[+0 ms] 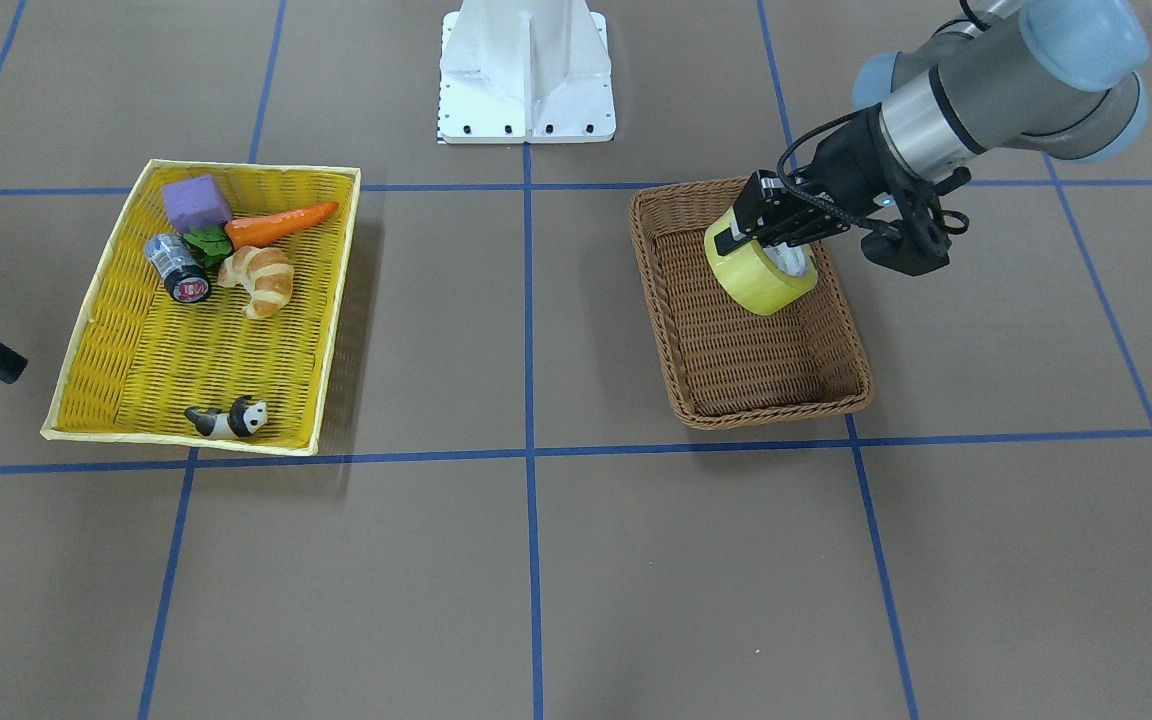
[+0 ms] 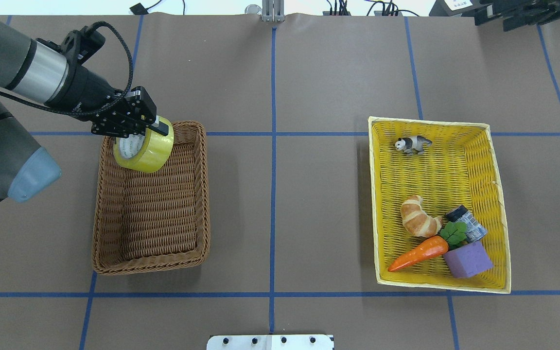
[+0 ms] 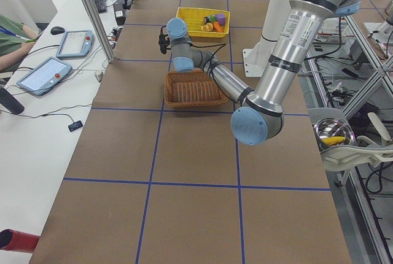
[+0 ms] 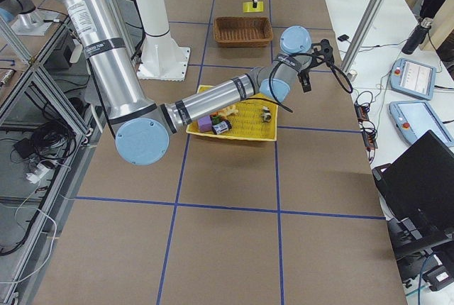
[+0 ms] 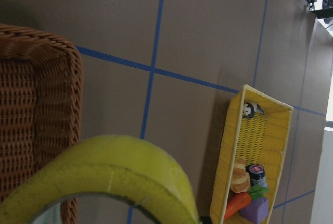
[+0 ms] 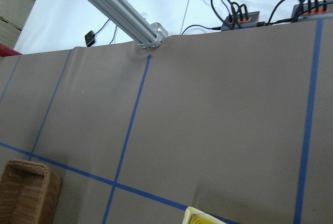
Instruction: Move tape to another basket
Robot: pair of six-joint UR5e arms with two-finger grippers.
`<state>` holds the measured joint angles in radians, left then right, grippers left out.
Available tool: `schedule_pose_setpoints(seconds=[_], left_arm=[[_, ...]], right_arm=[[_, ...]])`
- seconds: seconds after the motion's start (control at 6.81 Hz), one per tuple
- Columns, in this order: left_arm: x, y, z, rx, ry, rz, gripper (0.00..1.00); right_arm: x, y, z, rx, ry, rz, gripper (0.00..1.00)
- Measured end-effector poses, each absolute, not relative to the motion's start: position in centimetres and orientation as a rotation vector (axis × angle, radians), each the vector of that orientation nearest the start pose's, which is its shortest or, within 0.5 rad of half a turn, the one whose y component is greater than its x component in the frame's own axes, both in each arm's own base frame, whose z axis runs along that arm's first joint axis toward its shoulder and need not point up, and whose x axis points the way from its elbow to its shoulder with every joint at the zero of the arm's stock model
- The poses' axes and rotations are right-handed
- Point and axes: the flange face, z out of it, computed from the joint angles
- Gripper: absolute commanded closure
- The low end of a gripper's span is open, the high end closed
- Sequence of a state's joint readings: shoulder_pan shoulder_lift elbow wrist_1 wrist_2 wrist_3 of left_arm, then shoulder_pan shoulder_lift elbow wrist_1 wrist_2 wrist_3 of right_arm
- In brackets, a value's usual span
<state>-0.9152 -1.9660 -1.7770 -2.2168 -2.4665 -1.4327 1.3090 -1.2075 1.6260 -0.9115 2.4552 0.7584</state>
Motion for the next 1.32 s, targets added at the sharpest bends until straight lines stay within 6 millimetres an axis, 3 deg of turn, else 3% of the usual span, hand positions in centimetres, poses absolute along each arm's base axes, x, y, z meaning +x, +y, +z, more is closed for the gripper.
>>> schedule_pose_setpoints(seconds=[0.29, 0.73, 0.88, 1.03, 1.32], left_arm=[[32.8, -49.4, 27.3, -0.067, 1.266, -0.045, 1.0], [38.9, -46.9, 29.8, -0.044, 1.058, 0.032, 1.0], [40.6, -46.0, 30.3, -0.048, 1.014, 0.044, 0.24], [41.9, -45.1, 30.6, -0.061, 0.981, 0.054, 0.02], [43.3, -43.8, 30.7, 0.007, 0.927, 0.055, 0.02]], right_arm=[[-9.2, -61.6, 36.9, 0.517, -1.014, -0.15, 0.0], [-7.6, -61.8, 39.7, 0.393, -0.837, -0.319, 0.0], [-7.8, -61.1, 40.1, 0.317, -0.785, -0.347, 0.0], [-8.4, -60.2, 40.4, 0.234, -0.713, -0.37, 0.0], [-8.2, -58.9, 41.7, 0.096, -0.618, -0.44, 0.0]])
